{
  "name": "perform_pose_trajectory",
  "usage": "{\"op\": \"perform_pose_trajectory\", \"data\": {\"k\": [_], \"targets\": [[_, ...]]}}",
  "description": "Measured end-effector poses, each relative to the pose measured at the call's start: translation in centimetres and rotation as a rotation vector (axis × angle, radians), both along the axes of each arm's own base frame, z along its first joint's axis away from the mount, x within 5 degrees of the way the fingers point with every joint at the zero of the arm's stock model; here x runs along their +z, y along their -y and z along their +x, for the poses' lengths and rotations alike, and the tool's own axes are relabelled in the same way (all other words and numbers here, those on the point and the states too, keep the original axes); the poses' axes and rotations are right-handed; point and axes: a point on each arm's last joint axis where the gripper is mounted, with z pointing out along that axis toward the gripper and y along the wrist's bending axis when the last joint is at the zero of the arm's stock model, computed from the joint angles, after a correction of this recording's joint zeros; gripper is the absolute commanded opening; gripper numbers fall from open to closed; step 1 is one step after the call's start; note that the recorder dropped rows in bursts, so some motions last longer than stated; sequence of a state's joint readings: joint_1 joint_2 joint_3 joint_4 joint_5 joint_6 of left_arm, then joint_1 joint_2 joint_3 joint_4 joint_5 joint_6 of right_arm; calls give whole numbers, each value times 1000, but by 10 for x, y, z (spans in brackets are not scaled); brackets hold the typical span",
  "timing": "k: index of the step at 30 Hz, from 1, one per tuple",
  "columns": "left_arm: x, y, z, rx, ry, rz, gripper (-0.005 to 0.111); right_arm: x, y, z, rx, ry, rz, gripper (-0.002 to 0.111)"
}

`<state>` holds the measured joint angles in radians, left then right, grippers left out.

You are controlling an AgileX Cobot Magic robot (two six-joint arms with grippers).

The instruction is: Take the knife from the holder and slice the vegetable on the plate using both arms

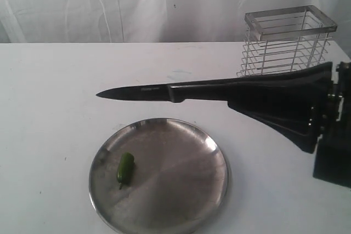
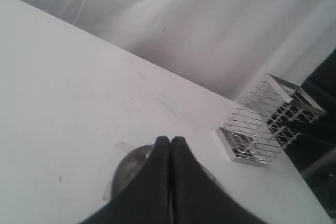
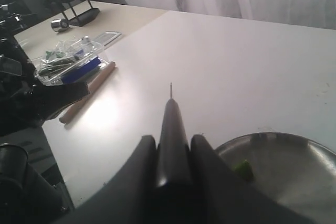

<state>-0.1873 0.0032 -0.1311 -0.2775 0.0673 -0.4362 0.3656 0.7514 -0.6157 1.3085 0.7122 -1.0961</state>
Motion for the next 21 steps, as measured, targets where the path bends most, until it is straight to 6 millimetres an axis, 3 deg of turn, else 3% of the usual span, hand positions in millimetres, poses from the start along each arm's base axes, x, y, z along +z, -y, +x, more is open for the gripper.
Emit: {"op": "perform_pose_trajectory", "data": {"k": [3, 8, 15, 21], "targets": [[9, 6, -1, -86, -34, -7, 0, -1, -5, 6, 35, 21, 14, 0], [4, 21, 10, -258, -120, 110, 0, 1, -10, 15, 50, 43, 72, 0], [-6, 30, 43, -240, -222, 208, 0, -4, -15, 27, 54, 55, 69, 0], [-1, 50, 72, -264, -225, 304, 0, 9, -20, 41, 55, 85, 74, 0]]}}
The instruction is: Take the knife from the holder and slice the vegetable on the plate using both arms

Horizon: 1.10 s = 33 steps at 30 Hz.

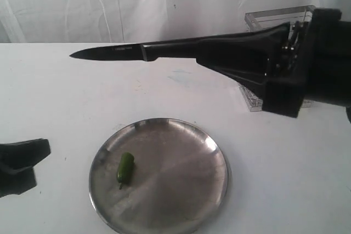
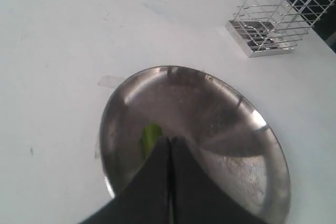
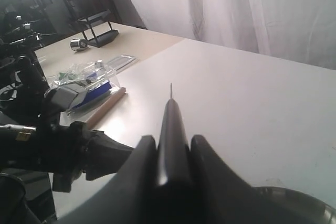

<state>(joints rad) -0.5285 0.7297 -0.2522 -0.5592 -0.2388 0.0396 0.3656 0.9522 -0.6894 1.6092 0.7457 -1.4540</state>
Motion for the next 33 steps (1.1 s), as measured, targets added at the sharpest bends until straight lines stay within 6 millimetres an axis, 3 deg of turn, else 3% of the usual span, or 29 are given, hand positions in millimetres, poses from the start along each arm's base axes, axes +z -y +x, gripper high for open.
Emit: {"op": "perform_pose_trajectory", "data": {"k": [4, 7, 10, 14, 26, 33], "targets": [[5, 26, 22, -86, 116, 83, 0, 0, -4, 9, 0, -11, -7, 0], [-7, 42, 39, -118, 88, 136, 0, -4, -5, 14, 0, -32, -15, 0], [-20, 51, 54, -100, 71, 159, 0, -7, -6, 17, -1, -37, -24, 0], [-16, 58, 67, -67, 149, 131, 0, -12, -6, 24, -33, -48, -42, 0], [-2, 61, 74, -42, 244, 84, 0, -43, -18, 48, -17, -179, -93, 0], [-1, 61, 74, -42, 245, 84, 0, -58, -39, 45, 66, -224, -137, 0]]}}
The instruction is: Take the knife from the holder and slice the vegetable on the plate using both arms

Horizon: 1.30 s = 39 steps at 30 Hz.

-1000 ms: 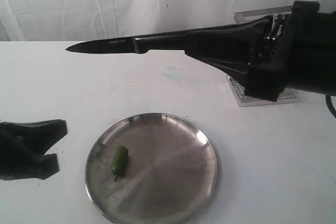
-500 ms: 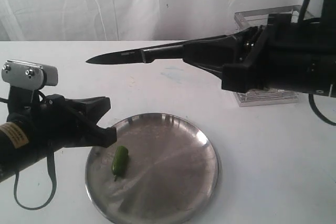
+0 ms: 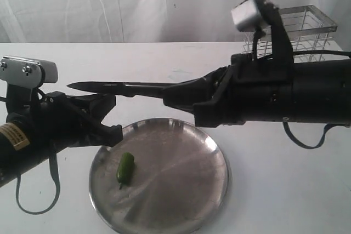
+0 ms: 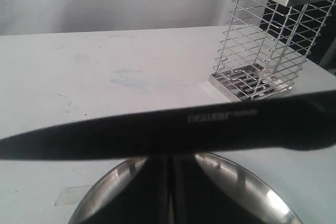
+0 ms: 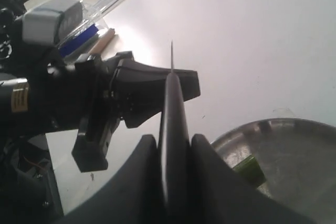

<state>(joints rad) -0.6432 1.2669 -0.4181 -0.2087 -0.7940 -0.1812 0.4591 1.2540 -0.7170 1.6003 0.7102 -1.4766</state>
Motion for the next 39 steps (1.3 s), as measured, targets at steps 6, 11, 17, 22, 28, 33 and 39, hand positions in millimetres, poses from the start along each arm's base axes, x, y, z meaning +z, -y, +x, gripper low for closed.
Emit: {"op": "perform_pose_trajectory", "data": {"k": [6, 11, 17, 22, 28, 33, 39], "targets": [[0, 0, 0, 1, 5, 0, 0, -6, -8, -7, 42, 23, -81, 0], [1, 0, 0, -1, 6, -1, 0, -16, -5, -11, 73, 15, -210, 0], [1, 0, 0, -1, 6, -1, 0, -21, -3, -12, 75, 3, -268, 0], [0, 2, -1, -20, 12, 15, 0, -22, 2, -4, -58, -46, -278, 0], [-3, 1, -6, -51, -56, 56, 0, -20, 10, -8, -84, -34, -352, 0], [4, -3, -14, -69, -82, 62, 0, -20, 21, -14, -73, -2, -482, 0], [16, -10, -28, -105, -90, 89, 9, -27, 25, -22, 20, -27, -584, 0]]}}
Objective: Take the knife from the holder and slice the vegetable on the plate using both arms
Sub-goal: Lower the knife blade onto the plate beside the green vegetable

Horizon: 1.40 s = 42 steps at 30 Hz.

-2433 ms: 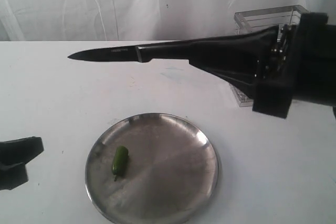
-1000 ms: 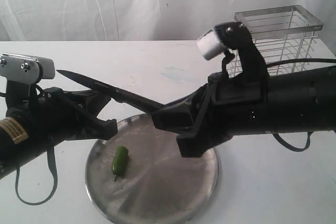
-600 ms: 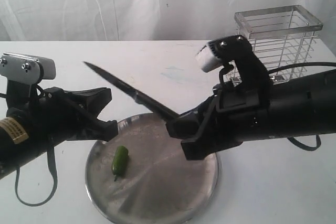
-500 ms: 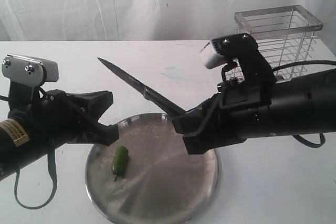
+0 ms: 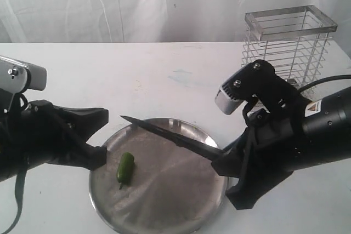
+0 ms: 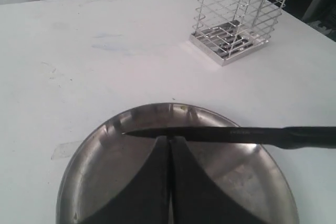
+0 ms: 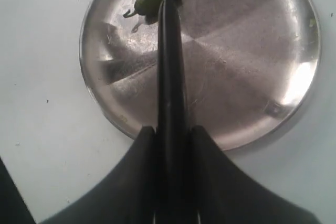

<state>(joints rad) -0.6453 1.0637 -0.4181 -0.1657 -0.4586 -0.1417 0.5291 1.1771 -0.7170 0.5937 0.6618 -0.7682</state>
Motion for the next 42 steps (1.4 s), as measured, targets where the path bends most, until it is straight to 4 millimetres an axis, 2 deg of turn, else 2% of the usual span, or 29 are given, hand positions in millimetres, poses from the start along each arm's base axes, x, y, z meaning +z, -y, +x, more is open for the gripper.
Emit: {"op": "perform_pose_trajectory", "data": {"k": [4, 6, 11, 17, 24, 31, 42], "targets": [[-2, -3, -7, -28, -55, 45, 27, -1, 0, -1, 26, -2, -15, 0], [-4, -3, -9, -36, -81, 62, 31, -1, 0, -3, 40, -12, -21, 0], [-6, -3, -10, -43, -92, 78, 31, -6, 0, -4, 77, -41, -43, 0], [-5, -4, -9, -28, -94, 65, 31, -20, -12, -4, 156, -61, -98, 0], [-6, -8, -7, -3, -104, 61, 31, -37, -18, 14, 121, -3, -144, 0], [-6, -8, -7, -6, -101, 66, 31, -56, -23, 26, 93, -16, -174, 0], [-6, -8, -7, -7, -100, 68, 31, -59, -25, 31, 72, 4, -165, 0]]}}
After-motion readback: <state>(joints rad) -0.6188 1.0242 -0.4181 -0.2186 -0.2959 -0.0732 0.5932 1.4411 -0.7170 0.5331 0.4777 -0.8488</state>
